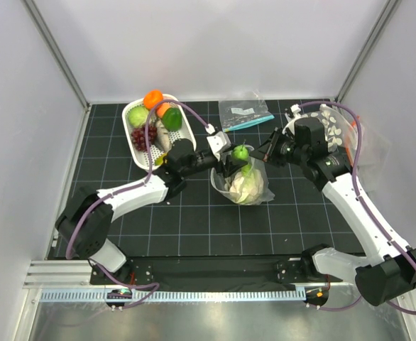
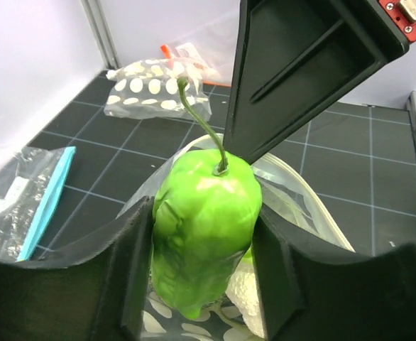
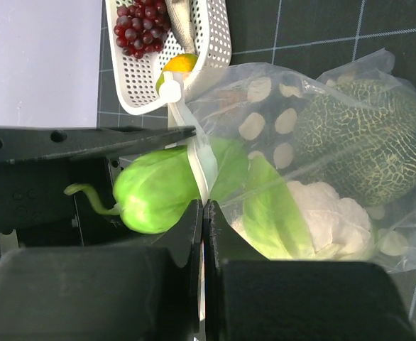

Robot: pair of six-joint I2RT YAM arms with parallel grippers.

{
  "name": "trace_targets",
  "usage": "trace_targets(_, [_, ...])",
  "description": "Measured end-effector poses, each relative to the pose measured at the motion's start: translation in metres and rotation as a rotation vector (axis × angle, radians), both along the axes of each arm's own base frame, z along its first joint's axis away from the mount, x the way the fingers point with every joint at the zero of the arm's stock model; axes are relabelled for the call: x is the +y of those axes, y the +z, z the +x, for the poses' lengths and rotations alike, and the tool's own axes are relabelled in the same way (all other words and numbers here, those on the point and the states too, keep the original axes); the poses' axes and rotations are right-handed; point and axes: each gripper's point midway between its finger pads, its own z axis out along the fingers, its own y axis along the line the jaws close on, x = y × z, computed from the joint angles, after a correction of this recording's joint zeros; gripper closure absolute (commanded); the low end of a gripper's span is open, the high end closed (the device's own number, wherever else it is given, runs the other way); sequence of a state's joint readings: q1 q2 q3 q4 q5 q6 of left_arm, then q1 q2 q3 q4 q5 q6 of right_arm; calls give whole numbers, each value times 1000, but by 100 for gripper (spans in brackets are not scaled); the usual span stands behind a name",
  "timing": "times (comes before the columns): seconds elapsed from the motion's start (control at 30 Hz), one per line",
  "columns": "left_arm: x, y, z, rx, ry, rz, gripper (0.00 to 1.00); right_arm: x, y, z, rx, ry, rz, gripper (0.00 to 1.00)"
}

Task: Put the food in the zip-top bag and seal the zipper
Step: Place the fake vegetable in the zipper food storage bag.

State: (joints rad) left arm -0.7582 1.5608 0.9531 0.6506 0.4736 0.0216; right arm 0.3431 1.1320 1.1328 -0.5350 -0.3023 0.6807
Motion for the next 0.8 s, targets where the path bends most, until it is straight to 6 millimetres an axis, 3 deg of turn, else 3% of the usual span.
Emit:
trace_targets(0.03, [0, 0, 1, -5, 3, 0, 12, -1, 0, 0, 0, -1, 3, 99])
trace_targets(0.1, [0, 1, 2, -11, 10, -2, 1, -2, 0, 0, -1, -4, 8, 99])
trace_targets(0.4, [10, 12, 2, 7, 52, 8, 0, -9, 0, 2, 1, -15, 21, 99])
trace_targets(0.53, [21, 34, 2, 54, 115, -6, 0, -13, 0, 4, -1, -25, 21, 99])
trace_targets(0.7, [50, 70, 9, 197, 294, -50, 0, -16, 0, 5, -6, -25, 14, 99])
trace_targets(0.8, [71, 79, 12, 277, 415, -87, 0, -17, -1, 5, -11, -23, 8, 99])
